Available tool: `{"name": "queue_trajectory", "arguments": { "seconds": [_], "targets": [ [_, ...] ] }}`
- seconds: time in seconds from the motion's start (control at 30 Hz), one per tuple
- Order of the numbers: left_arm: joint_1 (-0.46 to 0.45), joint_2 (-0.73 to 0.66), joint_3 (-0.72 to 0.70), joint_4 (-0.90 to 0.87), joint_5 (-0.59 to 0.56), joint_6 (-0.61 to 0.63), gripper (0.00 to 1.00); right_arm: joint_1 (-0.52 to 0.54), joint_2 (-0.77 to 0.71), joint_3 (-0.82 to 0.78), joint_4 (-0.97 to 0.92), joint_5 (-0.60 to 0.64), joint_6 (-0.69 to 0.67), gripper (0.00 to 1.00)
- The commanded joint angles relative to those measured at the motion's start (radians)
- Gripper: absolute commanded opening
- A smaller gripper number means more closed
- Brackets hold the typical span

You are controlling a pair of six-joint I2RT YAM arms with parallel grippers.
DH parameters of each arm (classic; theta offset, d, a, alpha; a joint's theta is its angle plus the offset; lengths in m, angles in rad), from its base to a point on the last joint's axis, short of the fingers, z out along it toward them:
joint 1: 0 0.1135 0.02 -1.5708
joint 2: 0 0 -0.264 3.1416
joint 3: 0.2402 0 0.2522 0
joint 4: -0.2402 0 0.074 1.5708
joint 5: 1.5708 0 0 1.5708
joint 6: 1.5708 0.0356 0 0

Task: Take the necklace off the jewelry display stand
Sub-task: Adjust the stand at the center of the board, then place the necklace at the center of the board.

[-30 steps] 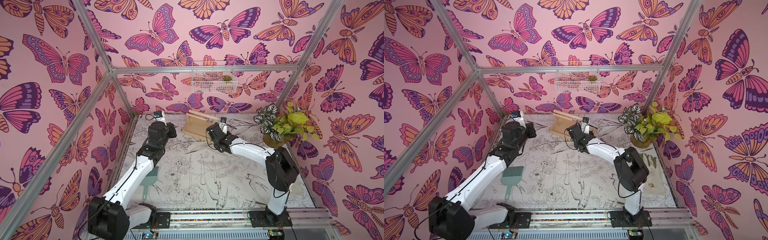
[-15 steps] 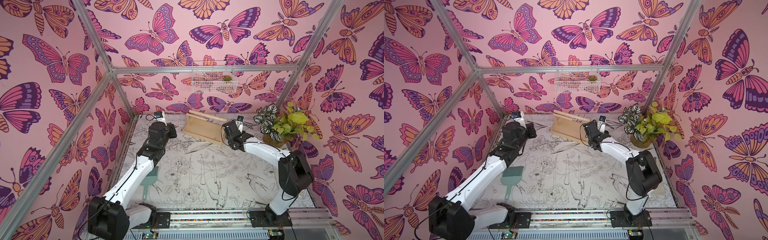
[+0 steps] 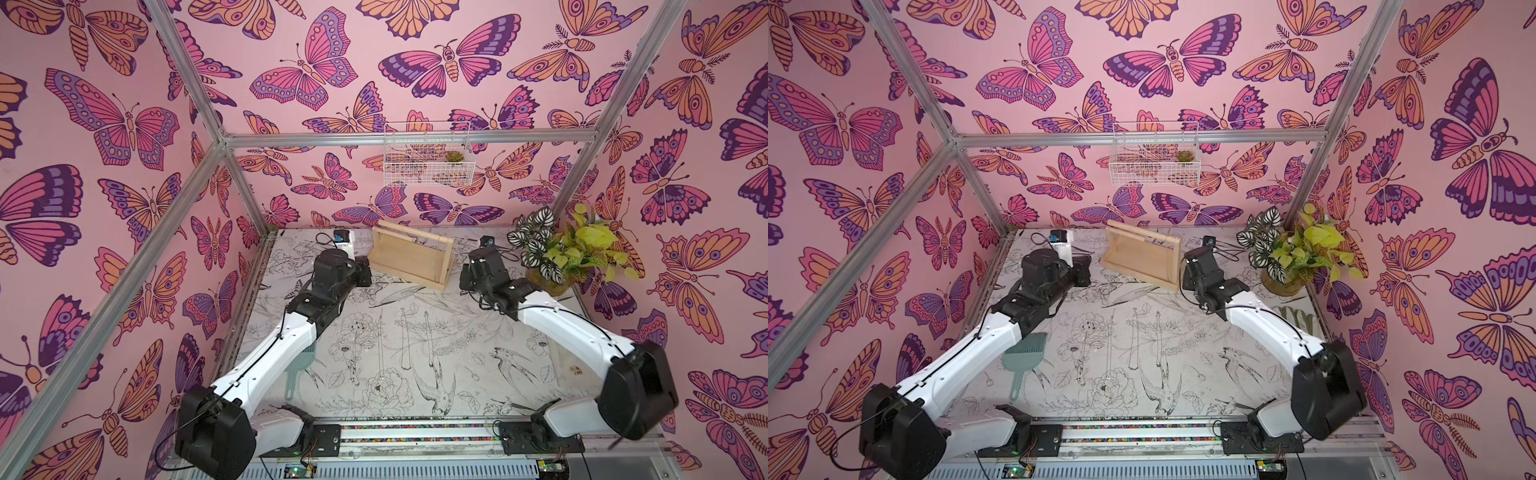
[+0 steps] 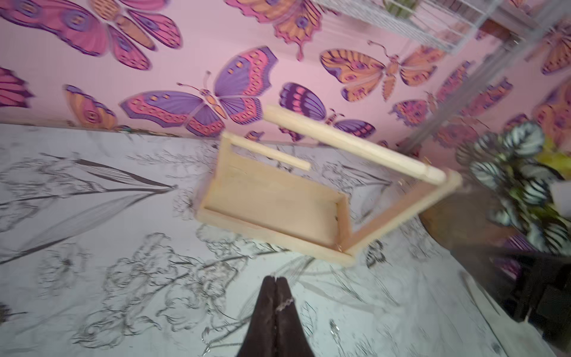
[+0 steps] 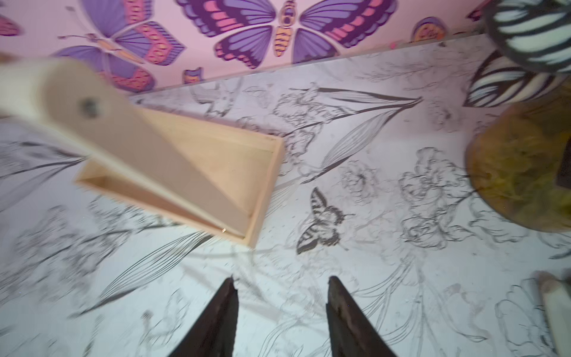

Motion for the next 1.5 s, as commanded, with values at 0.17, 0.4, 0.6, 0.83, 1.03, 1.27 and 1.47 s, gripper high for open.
{"name": "queue_trajectory", "arguments": {
  "seconds": [0.17, 0.4, 0.6, 0.83, 1.03, 1.27, 1.47],
  "targets": [
    [-0.041, 0.003, 0.021, -0.044, 0.446, -0.012, 0.0, -0.002, -0.286, -0.2, 0.012, -0.713, -0.144, 0.51],
    [-0.053, 0.052, 0.055, -0.036, 0.697, -0.061, 0.0, 0.002, -0.378, -0.278, 0.01, -0.859, -0.157, 0.49],
    [-0.057, -0.006, 0.04, -0.038, 0.715, -0.07, 0.0, 0.051, -0.384, -0.292, 0.034, -0.897, -0.15, 0.48],
    [-0.063, -0.015, 0.06, -0.05, 0.746, -0.083, 0.0, 0.086, -0.349, -0.286, 0.076, -0.887, -0.149, 0.49],
    [-0.071, 0.0, 0.086, -0.063, 0.785, -0.085, 0.0, 0.089, -0.359, -0.288, 0.15, -0.86, -0.134, 0.49],
    [-0.08, 0.015, 0.106, -0.064, 0.822, -0.091, 0.0, 0.09, -0.318, -0.212, 0.14, -0.842, -0.161, 0.45],
    [-0.09, 0.062, 0.121, -0.101, 0.775, -0.084, 0.0, 0.155, -0.302, -0.132, 0.073, -0.783, -0.213, 0.41]
  ]
}}
